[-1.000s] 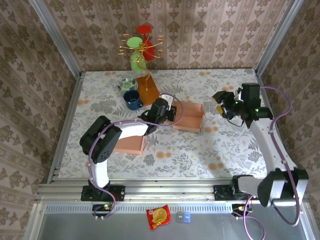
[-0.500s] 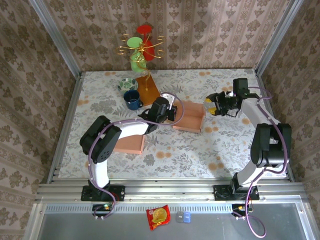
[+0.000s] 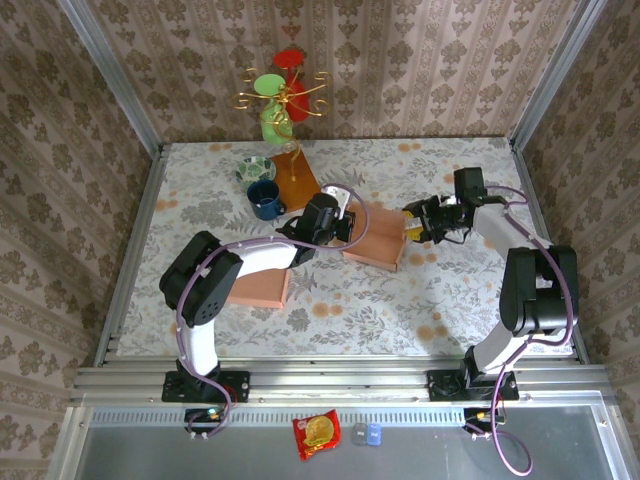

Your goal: Fold the paper box

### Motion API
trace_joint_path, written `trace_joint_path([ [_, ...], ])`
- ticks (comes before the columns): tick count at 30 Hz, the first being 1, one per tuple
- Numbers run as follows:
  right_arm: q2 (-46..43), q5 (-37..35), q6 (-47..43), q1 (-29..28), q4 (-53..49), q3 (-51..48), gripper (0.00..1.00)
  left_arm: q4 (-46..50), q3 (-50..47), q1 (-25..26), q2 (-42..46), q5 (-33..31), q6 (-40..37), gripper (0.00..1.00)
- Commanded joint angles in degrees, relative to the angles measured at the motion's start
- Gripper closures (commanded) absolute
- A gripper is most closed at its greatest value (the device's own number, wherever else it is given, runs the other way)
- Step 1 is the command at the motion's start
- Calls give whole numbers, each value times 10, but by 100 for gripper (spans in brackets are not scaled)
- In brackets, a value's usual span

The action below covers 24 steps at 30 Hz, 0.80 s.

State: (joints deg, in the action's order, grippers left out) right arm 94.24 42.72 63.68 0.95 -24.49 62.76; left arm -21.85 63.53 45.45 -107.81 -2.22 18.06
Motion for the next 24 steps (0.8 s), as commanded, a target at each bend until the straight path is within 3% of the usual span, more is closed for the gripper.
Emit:
trace_joint_path([
  [1, -8, 11, 5, -8, 10, -10, 56, 1, 8, 4, 12, 24, 18, 100],
  [24, -21, -65, -112, -31, -33, -32, 64, -4, -66, -4, 37, 120, 98, 91],
])
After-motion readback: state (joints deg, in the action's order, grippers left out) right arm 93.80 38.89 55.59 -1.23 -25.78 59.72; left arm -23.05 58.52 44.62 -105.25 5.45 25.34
